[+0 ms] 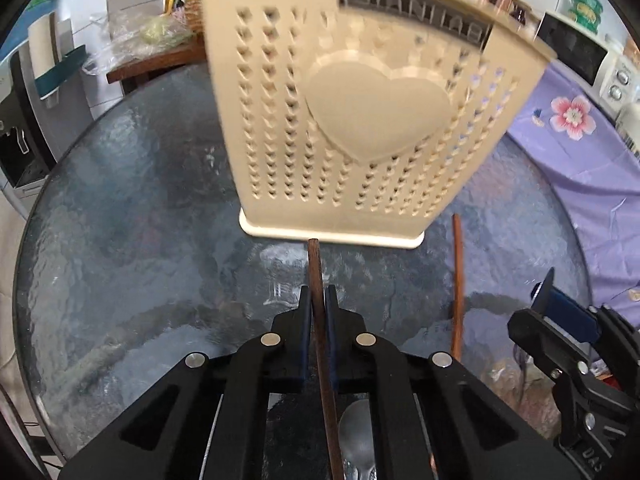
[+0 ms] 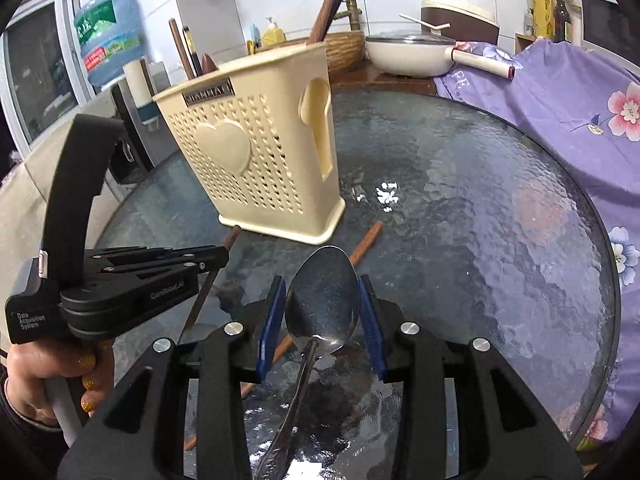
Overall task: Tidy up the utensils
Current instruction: 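Lift the metal spoon and wooden chopstick and carry both over the holder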
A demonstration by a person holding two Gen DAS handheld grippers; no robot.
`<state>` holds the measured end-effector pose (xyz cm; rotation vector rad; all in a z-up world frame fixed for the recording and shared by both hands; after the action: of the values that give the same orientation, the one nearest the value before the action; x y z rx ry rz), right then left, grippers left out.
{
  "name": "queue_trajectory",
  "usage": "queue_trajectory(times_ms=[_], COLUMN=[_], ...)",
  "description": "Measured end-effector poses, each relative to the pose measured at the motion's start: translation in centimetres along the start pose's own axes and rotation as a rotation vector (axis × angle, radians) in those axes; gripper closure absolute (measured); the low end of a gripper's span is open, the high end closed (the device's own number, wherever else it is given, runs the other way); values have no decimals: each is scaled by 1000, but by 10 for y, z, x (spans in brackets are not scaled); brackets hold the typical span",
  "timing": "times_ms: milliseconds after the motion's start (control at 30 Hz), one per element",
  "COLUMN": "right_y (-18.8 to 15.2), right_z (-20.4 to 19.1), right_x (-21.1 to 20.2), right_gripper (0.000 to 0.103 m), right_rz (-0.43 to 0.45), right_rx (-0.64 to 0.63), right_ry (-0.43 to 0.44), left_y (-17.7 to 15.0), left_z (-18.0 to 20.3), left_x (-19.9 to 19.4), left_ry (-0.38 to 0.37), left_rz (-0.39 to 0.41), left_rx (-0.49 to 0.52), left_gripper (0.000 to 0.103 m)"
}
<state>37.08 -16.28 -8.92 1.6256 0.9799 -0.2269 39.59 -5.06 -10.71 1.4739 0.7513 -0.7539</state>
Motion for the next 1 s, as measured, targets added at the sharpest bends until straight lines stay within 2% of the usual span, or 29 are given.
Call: queue_trajectory(times_ms=[333, 567, 767, 1000], right_y=[20, 38, 48, 60], right_z=[-10, -25, -34, -43], right_x=[-21, -44, -57, -63], right_gripper=[66, 66, 66, 66], right_rz=[80, 130, 138, 125], right_rx=[13, -33, -55, -62], right_ry=[105, 118, 110, 138], left_y=[26, 30, 33, 41], left_z=[-24, -30, -33, -34], left_x=[-74, -121, -145, -172], left_ry=[-50, -67, -71, -74], left_rz=[187, 283, 336, 390], left_rx=[-83, -105, -104, -90], left_gripper=[97, 97, 97, 97])
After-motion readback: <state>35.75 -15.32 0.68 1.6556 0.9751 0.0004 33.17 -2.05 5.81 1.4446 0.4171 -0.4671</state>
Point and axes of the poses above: each gripper's, at about its wrist camera, not at the fingertips, and x roughly the way its jaws point, z to its right, y to its top, the point moved 8 cm from there along x, roughly the way its jaws point, and after that the axes turned 11 degrees about y, right-handed, at the moved point
